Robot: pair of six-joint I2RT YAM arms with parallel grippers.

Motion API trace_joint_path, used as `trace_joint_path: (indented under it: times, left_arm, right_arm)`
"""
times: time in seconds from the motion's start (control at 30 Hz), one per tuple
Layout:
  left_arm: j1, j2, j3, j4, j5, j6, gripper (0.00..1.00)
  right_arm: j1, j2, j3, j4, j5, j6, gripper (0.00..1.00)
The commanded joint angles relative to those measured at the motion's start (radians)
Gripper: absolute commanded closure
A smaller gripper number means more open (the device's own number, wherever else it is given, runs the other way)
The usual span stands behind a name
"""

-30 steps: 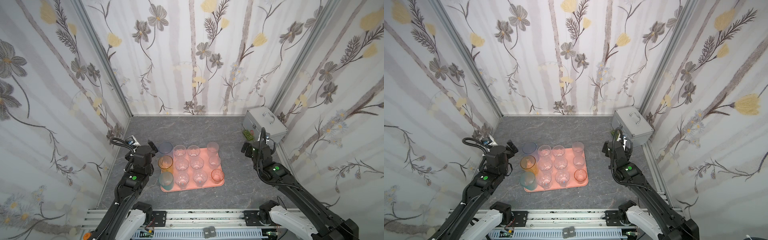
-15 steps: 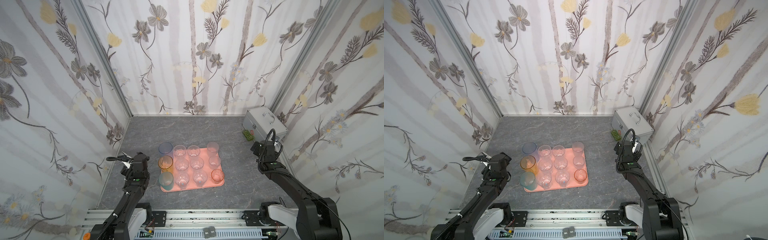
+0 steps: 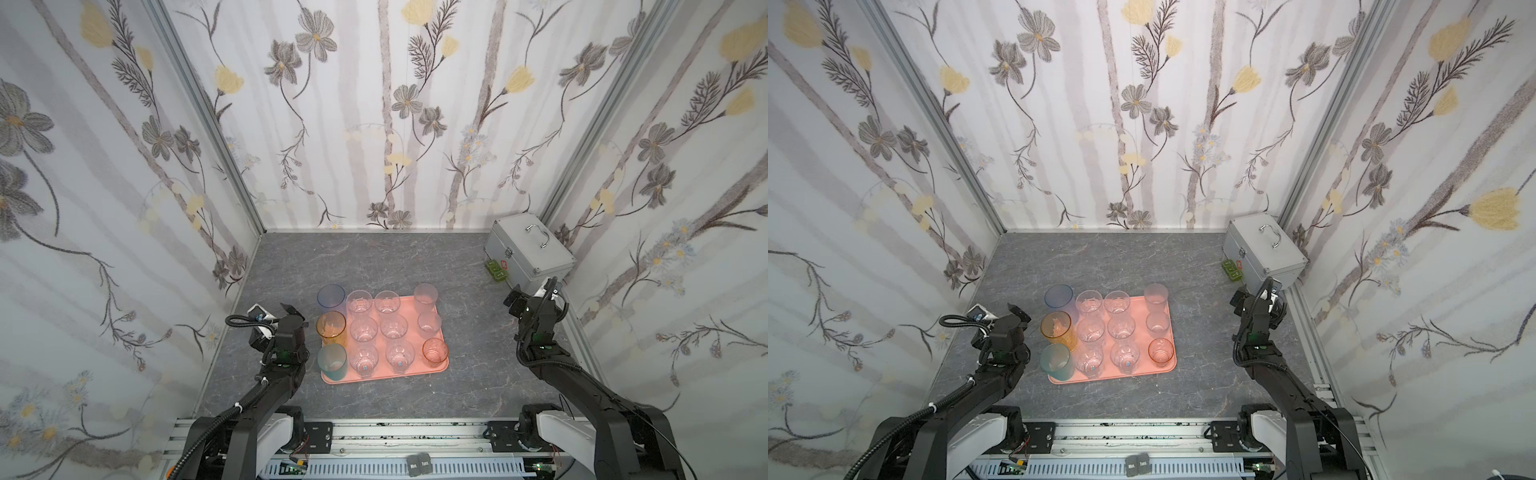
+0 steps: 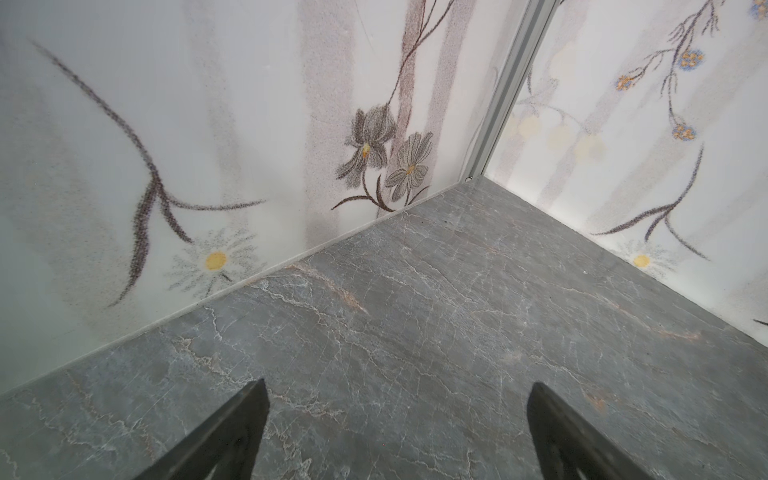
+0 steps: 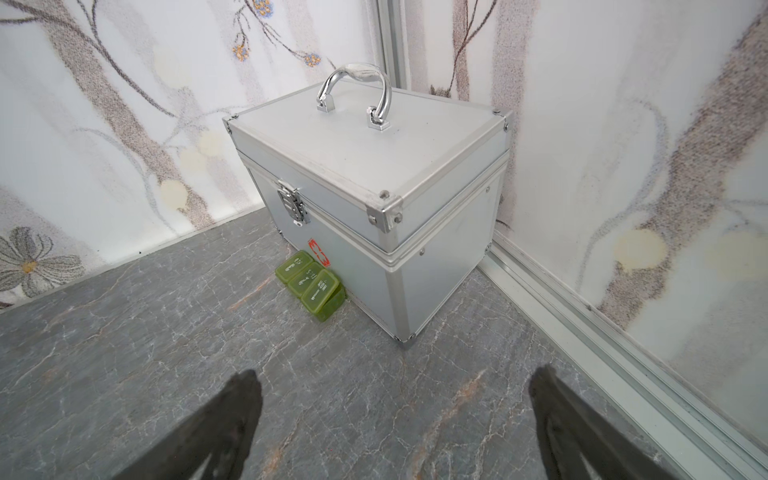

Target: Place the glasses into the tray

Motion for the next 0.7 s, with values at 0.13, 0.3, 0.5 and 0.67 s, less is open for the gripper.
trace_joint_path:
  times: [0.13,0.3,0.5,0.67]
  left_arm:
    - [-0.002,0.111,-0.017,0.275,0.080,0.060,0.00]
    - [0.000,0.206,-0.010,0.435,0.179,0.108,0.00]
    - [0.000,0.300,0.024,0.528,0.201,0.208,0.00]
    - [0.020,0.347,0.019,0.623,0.217,0.250,0.00]
  right_arm:
    - [-0.004,0.045,-0.064,0.326,0.015,-0.109,0.00]
    - [-0.018,0.098,-0.068,0.410,-0.020,-0.118,0.00]
    - [-0.028,0.115,-0.057,0.420,-0.058,-0.130,0.00]
    - [-0.037,0.126,-0.060,0.457,-0.097,-0.146,0.00]
